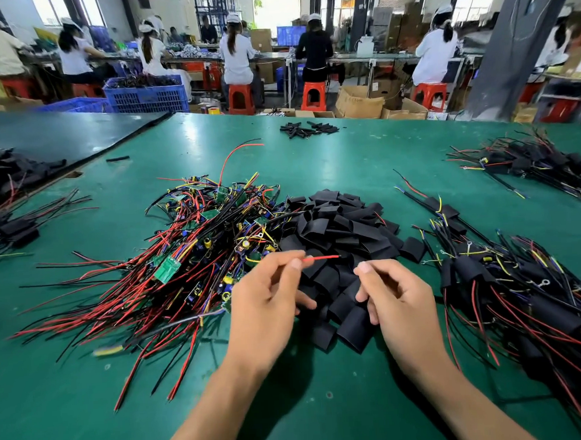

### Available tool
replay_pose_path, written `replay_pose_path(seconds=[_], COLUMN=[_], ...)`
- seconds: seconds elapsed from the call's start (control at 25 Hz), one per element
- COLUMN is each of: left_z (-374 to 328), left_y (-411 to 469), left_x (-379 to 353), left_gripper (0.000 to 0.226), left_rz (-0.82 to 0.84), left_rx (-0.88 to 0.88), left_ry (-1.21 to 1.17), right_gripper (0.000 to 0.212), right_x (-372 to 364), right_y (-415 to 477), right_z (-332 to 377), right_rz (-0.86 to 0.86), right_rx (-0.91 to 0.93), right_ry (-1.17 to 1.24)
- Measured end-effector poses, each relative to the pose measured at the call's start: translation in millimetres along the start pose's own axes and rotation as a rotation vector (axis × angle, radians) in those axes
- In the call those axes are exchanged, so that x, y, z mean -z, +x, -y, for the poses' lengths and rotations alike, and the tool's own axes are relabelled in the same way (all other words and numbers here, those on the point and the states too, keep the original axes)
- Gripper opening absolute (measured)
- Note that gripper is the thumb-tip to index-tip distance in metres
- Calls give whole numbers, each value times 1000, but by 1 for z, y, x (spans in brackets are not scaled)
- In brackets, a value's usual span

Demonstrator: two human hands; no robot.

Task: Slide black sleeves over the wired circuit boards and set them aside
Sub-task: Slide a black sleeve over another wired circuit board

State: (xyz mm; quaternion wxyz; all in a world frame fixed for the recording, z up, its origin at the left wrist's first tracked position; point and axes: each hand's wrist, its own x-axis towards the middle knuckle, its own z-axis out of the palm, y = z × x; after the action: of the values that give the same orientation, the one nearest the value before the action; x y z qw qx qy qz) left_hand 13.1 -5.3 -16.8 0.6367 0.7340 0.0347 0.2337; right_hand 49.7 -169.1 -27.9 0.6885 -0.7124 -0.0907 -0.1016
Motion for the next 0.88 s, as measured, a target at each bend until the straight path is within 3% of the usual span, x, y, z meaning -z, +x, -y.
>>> replay_pose_path(seconds=[0.24, 0.48, 0.68, 0.76, 0.88], left_z=[5, 5, 0, -1, -6], left_y=[-13, -14, -16, -17, -18], left_x=[-13, -10, -11, -10, -11], left_gripper=[15, 15, 51, 68, 70], left_rz=[144, 180, 194, 255, 301], left_rx=[-145, -191, -293, -400, -546], left_ry=[194, 235, 243, 316, 337], right_gripper=[18, 20, 24, 27, 23], right_x=[-6, 0, -3, -1, 3], right_y=[-8, -3, 3, 3, 4], right_z=[5, 10, 18, 23, 28], right_rz=[193, 286, 217, 249, 292], right_rx=[32, 30, -179, -236, -277], right_ry=[-16, -94, 447, 560, 635])
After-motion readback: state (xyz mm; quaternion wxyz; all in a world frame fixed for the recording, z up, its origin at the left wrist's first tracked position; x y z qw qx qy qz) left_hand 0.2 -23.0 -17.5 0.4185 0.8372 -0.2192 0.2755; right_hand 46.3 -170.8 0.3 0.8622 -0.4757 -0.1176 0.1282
